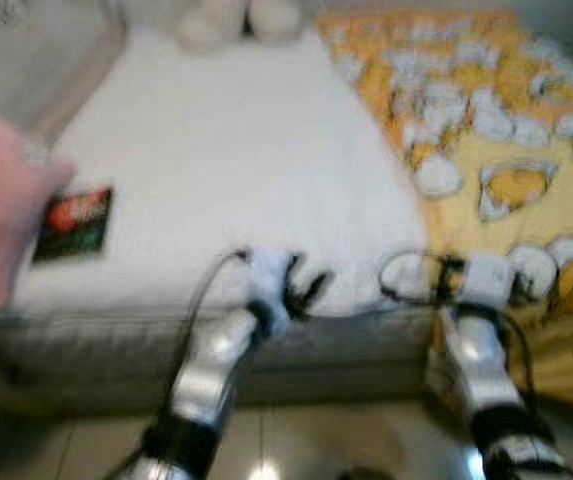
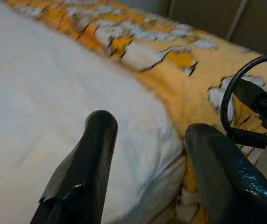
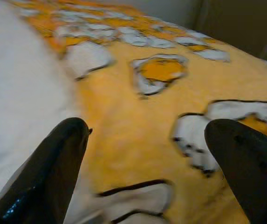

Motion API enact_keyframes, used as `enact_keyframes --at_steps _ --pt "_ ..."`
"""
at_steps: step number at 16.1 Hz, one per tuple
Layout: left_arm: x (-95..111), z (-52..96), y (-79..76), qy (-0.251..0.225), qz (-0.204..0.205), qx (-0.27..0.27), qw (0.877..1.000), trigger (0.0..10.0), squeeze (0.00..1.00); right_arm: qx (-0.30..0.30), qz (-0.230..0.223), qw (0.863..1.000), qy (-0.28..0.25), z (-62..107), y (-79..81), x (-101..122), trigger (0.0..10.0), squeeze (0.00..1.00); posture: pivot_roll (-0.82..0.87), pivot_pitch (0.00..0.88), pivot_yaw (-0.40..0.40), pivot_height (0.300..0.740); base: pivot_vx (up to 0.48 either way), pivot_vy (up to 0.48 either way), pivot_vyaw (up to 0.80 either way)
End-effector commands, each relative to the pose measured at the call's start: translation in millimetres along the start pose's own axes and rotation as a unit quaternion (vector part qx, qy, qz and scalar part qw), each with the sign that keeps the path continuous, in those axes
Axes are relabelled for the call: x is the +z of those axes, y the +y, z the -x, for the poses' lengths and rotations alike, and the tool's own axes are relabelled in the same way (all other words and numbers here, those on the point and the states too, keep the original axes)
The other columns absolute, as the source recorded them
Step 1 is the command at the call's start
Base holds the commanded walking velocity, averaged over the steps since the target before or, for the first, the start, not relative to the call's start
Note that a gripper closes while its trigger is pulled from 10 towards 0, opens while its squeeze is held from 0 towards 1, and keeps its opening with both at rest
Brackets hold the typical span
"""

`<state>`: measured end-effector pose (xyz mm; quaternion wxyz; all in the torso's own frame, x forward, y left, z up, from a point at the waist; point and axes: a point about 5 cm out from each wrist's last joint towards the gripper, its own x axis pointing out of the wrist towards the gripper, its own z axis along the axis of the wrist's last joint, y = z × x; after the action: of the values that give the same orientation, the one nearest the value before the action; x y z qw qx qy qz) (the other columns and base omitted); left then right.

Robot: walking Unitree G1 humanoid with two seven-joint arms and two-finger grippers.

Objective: Clean up the room

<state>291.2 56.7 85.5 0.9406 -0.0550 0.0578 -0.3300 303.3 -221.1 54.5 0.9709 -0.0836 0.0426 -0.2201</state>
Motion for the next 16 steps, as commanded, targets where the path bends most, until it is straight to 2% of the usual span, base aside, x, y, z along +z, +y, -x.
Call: enact_keyframes --at_steps 1,5,9,10,12,14,15,16 --pt "3 5.8 10.3 -0.003 -0.02 0.009 1.0 10.0 0.0 0.01 -0.013 1.0 -0.021 -1.3 10.7 11 10.0 0.0 -0.02 0.044 0.041 0.74 0.48 0.0 0.0" --pt "1 5.4 0.7 0.003 -0.032 -0.031 0.999 10.0 0.0 -0.018 -0.015 1.0 -0.004 6.4 -4.4 -2 10.0 0.0 -0.04 0.062 0.057 0.74 0.48 0.0 -0.62" --pt "-2 5.9 -0.8 0.01 -0.034 -0.037 0.999 10.0 0.0 -0.029 -0.011 0.999 0.013 9.8 -9.2 -10 10.0 0.0 -0.04 0.085 0.066 0.74 0.48 0.0 -0.55" --pt "-2 7.0 1.9 0.011 -0.04 -0.019 0.999 10.0 0.0 -0.029 -0.008 0.999 0.02 10.2 -9.6 -12 10.0 0.0 -0.04 0.095 0.07 0.74 0.0 0.0 0.0" --pt "-3 13.1 6.3 0.024 -0.039 0.009 0.999 10.0 0.0 -0.004 -0.021 0.999 0.045 11.9 -3.7 -19 10.0 0.0 0.0 0.15 0.083 0.74 0.0 0.0 0.0" --pt "0 27.5 10.9 0.026 -0.036 0.029 0.999 10.0 0.0 0.034 -0.043 0.995 0.088 15.9 13.4 -29 10.0 0.0 0.05 0.207 0.096 0.74 0.0 0.0 0.0" --pt "2 30.6 11.0 0.025 -0.037 0.03 0.999 10.0 0.0 0.035 -0.045 0.994 0.089 16.7 15.0 -29 10.0 0.0 0.05 0.207 0.096 0.74 0.0 0.0 0.0" --pt "9 41.5 12.0 0.019 -0.043 0.033 0.998 10.0 0.0 0.04 -0.049 0.993 0.099 19.4 21.0 -31 10.0 0.0 0.08 0.242 0.104 0.74 0.0 0.0 0.0"
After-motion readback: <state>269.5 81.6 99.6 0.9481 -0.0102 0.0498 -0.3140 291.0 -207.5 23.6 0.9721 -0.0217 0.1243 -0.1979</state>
